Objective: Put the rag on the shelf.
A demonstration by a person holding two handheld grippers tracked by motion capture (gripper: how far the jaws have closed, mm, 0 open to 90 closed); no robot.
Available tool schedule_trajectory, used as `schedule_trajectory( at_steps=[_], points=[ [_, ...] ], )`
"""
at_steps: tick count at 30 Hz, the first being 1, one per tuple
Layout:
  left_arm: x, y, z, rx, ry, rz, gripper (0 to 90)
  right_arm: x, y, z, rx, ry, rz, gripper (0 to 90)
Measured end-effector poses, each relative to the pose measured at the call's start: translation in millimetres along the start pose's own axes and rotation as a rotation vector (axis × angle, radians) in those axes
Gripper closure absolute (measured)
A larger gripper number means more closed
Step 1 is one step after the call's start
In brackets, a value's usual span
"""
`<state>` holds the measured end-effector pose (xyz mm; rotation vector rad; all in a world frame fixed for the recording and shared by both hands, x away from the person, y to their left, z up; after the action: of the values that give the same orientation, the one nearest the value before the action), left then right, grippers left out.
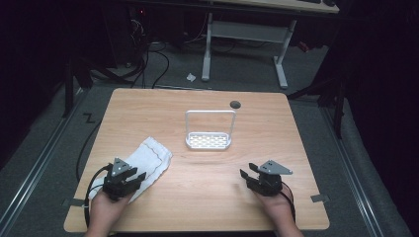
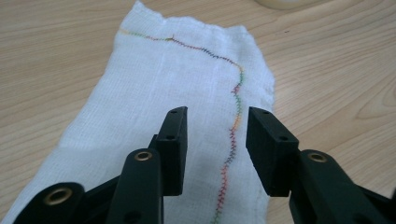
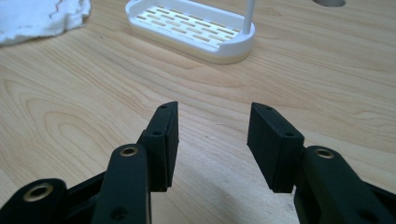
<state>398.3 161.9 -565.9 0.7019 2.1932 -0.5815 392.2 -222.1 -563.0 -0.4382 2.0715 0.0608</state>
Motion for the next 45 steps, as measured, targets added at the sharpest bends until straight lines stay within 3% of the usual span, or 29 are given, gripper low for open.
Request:
schedule_trajectory(
  at_steps=[6,8,10,12,13,14,15,16,21,26,34,36,45],
  points=[
    [2.5,10.3,-3.2,0.027,-0.028,-0.061,58.8,1.2,-4.6,-3.4,0.001,0.002,0.034,53.5],
    [3.5,13.9,-3.9,0.018,-0.023,-0.054,59.5,1.1,-4.3,-4.6,-0.005,0.001,0.041,53.4],
    [4.1,15.3,-4.3,0.017,-0.021,-0.051,67.9,1.7,-2.9,-4.1,-0.007,0.004,0.04,53.4],
    [9.0,26.2,-6.2,-0.035,0.019,-0.03,81.8,3.0,-1.1,-2.9,-0.013,0.011,0.037,53.3],
    [9.0,26.2,-6.2,-0.035,0.019,-0.03,86.6,3.0,-1.1,-2.9,-0.013,0.011,0.037,53.3],
    [12.6,35.8,-7.1,-0.073,0.04,-0.052,90.0,4.6,1.0,-0.6,-0.017,0.021,0.029,53.3],
    [14.5,41.3,-7.7,-0.087,0.043,-0.071,90.0,5.1,1.7,-0.1,-0.02,0.025,0.027,53.2],
    [20.6,49.5,-6.5,-0.1,0.081,-0.08,90.0,5.3,2.3,0.2,-0.024,0.027,0.023,53.2],
    [22.9,47.1,-3.7,-0.1,0.116,-0.046,90.0,4.6,4.8,-1.1,-0.03,0.028,0.03,53.1],
    [23.4,34.6,-0.7,-0.054,0.13,-0.025,90.0,4.8,4.2,-1.2,-0.032,0.029,0.032,53.1],
    [24.2,2.3,7.1,0.044,0.161,0.023,90.0,5.3,5.2,-0.6,-0.037,0.028,0.018,53.1],
    [24.3,-13.1,11.9,0.097,0.166,0.036,90.0,6.3,6.0,0.1,-0.042,0.035,0.014,53.0],
    [22.8,-55.9,26.3,0.2,0.196,0.11,90.0,8.7,8.9,1.3,-0.052,0.05,0.004,52.9]
  ],
)
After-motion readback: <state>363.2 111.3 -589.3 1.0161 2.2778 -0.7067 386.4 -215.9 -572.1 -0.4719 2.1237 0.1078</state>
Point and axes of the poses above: each handheld gripper's, and its own axes: z roughly forward along the jaws, x roughly out of its underside, y roughly to its left, the point moved 9 cm from there along z, roughly forward along the jaws, and after that the axes turned 13 degrees about x, right-handed, at the moved point
